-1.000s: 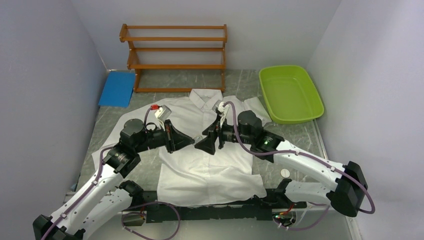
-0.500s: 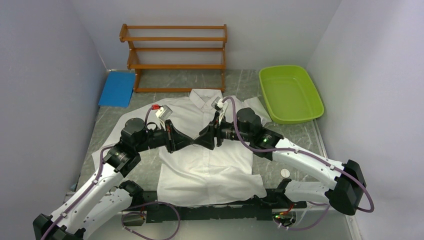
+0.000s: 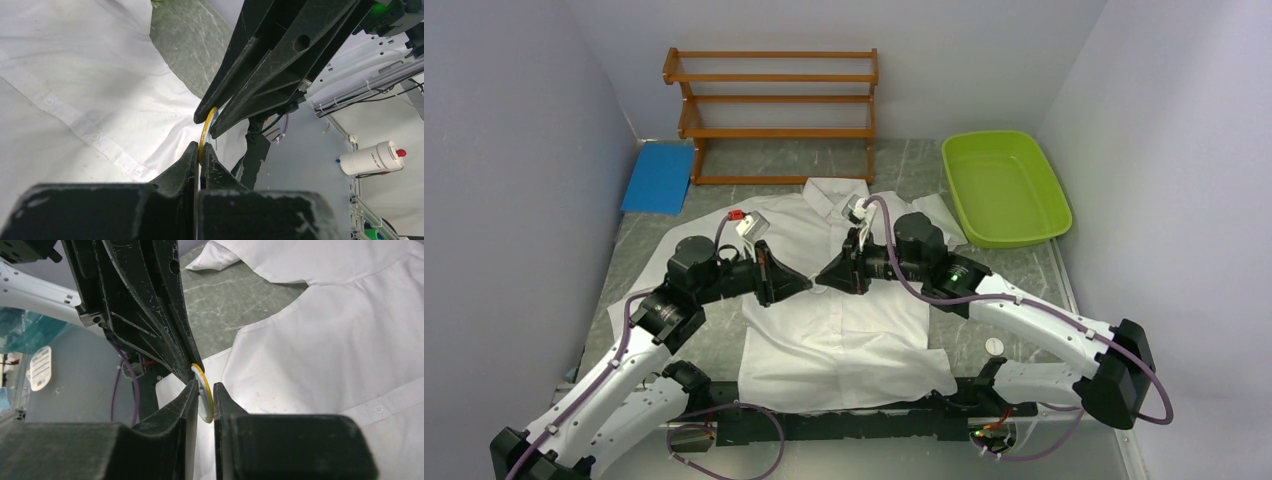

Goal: Pin the brooch onto the clothing
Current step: Adjust the brooch.

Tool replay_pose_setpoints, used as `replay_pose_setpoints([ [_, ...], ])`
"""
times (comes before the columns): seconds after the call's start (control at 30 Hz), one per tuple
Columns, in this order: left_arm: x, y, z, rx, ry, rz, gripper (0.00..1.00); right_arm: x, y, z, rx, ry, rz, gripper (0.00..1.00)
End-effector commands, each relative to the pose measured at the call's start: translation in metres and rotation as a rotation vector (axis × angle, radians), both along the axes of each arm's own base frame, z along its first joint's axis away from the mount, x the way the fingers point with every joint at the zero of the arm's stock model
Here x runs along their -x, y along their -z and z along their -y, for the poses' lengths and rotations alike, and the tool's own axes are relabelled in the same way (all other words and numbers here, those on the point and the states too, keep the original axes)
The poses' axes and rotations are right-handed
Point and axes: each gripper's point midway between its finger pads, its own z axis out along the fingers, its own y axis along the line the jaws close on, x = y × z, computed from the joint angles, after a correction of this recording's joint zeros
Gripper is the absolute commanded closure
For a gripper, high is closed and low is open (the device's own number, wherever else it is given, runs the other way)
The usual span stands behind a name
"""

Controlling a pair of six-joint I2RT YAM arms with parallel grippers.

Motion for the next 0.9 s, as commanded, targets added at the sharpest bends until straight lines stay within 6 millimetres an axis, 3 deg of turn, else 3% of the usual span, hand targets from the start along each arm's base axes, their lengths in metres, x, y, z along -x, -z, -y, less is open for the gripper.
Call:
replay_pose_setpoints([
  [0.0,0.005,-0.031,0.003,0.044,0.038,0.082,0.97,-0.007,0.005,0.004,0.072,-0.006,0.069,0.74],
  [0.13,0.003,-0.026,0.001,0.027,0.027,0.086,0.97,-0.002,-0.019,0.011,-0.021,0.012,0.115,0.27],
  [0.27,-0.003,-0.023,0.000,0.016,0.004,0.114,0.97,0.000,-0.039,0.022,-0.137,0.050,0.121,0.06],
  [0.47,-0.019,-0.032,-0.001,0.002,-0.035,0.252,0.97,-0.002,-0.051,0.036,-0.210,0.113,0.071,0.00],
  [0.57,-0.027,-0.050,-0.001,-0.042,-0.024,0.394,0.97,0.000,-0.057,0.042,-0.240,0.129,0.050,0.00],
  [0.7,-0.026,-0.072,0.002,-0.147,0.099,0.584,0.97,0.002,-0.067,0.051,-0.277,0.152,0.030,0.00],
  [0.87,-0.034,-0.078,0.005,-0.272,0.220,0.772,0.97,0.002,-0.081,0.058,-0.354,0.182,-0.026,0.00],
])
